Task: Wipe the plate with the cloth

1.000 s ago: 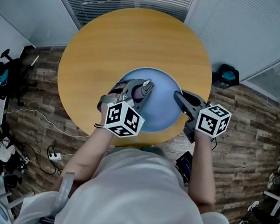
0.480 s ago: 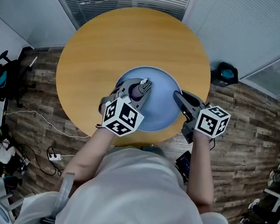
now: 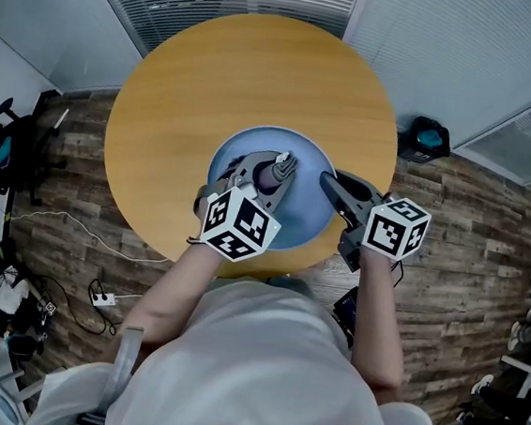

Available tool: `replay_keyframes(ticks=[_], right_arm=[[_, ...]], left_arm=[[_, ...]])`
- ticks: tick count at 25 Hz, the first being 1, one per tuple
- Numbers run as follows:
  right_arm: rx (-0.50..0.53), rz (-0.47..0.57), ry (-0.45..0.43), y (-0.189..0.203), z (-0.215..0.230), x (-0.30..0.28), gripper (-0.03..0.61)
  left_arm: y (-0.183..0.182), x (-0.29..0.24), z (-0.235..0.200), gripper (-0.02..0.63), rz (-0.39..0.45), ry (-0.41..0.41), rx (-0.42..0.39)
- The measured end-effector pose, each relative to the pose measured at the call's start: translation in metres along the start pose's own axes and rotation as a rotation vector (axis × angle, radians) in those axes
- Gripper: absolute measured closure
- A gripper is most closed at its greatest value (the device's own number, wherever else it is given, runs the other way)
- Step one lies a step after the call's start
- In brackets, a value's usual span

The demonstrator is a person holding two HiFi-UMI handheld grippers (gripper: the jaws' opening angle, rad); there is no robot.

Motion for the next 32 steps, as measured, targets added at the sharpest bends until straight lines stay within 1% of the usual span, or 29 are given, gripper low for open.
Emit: replay_keyframes(ticks=[4,8,15,22,28,32], right_arm=[[0.003,-0.008,-0.007,0.001,-0.003,-0.005,0.515],[0.007,-0.016,-0.007,0.002,-0.007,-0.005,0.516],[0.055,-0.042,0.01,0.002,-0.014,-0.008,0.518],[0.046,-0.03,0.019,0.0,-0.009,-0.006,0.523],[0.041,-0.017,0.025,-0.004,-0.006,-0.003,0.523],[0.036,-0.01,0.02,-0.006,-0.004,0.0,0.522]], left_arm=[[-0.003,-0.002,0.003,0.537,0.009,0.01,-0.013],[-0.008,-0.002,0.01,0.537,0.015,0.027,-0.044],[-0.014,-0.003,0.025,0.538,0.014,0.054,-0.102],[-0.019,-0.009,0.029,0.537,0.023,0.075,-0.145],[-0.021,-0.011,0.033,0.537,0.035,0.098,-0.166],[-0.02,-0.01,0.04,0.537,0.032,0.122,-0.207]])
Point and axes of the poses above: the fingertips, and each gripper's own axes: x backward along the fingers, z to its right, y out of its underside, the point moved 8 cm from there along x, backward along the fingers, and after that the axes turned 1 degree about x, right-handed, at the moved point
